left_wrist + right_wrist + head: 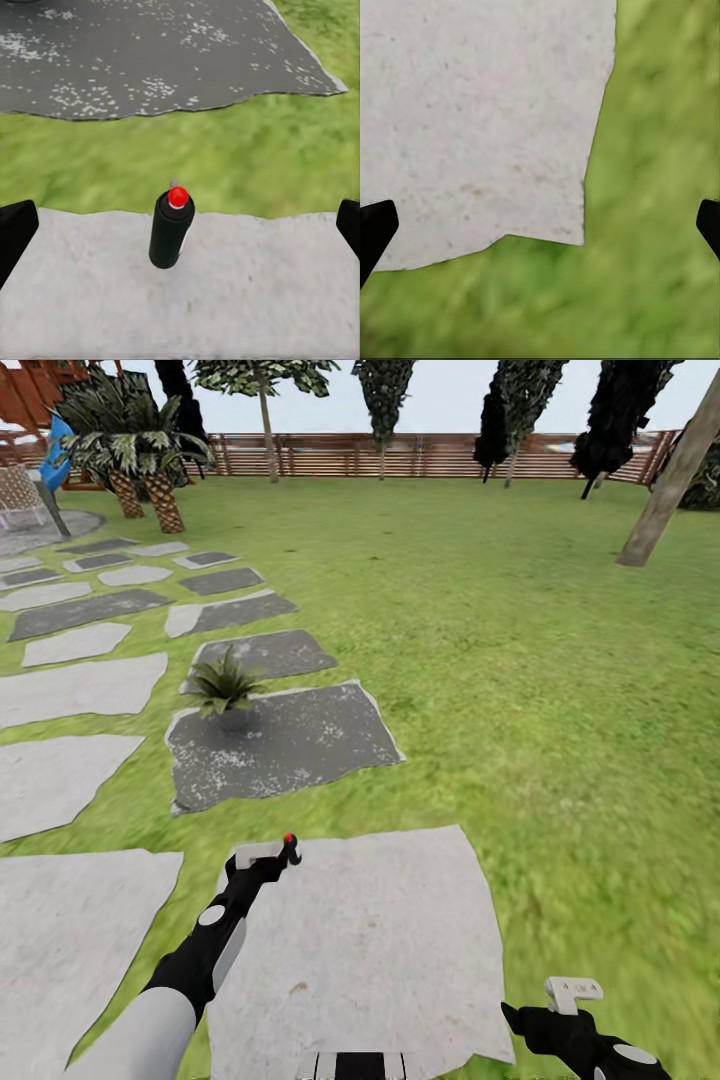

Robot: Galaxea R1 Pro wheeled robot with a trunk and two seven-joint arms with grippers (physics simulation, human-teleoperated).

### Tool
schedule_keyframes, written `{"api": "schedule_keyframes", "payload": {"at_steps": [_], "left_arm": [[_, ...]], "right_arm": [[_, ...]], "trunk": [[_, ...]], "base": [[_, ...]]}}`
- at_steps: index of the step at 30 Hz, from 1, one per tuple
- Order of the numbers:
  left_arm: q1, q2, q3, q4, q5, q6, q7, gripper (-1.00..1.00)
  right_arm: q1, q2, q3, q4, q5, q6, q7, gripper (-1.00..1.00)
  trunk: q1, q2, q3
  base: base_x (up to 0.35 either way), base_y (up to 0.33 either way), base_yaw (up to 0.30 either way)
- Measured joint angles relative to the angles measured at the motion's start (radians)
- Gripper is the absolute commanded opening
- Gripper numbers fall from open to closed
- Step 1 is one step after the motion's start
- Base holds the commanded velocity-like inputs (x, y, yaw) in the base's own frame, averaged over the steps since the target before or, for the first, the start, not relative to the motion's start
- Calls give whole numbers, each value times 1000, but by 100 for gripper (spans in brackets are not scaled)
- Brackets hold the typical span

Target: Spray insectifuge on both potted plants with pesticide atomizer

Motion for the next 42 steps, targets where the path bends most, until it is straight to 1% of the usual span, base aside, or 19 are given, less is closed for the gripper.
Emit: {"api": "schedule_keyframes", "payload": {"at_steps": [24,32,39,42], "left_arm": [[0,0,0,0,-1,-1,0,100],[0,0,0,-4,-2,-1,0,100],[0,0,-1,-3,-3,-1,0,100],[0,0,0,-3,-3,-1,0,100]], "right_arm": [[0,0,0,0,0,0,0,100],[0,-1,-1,0,1,-1,0,100],[0,-2,-1,0,1,-1,0,100],[0,-2,-1,0,1,-2,0,100]], "trunk": [[11,-6,-127],[11,-6,-135],[10,-6,-135],[11,-6,-135]], "base": [[0,0,0],[12,0,0],[254,0,0],[92,0,0]]}}
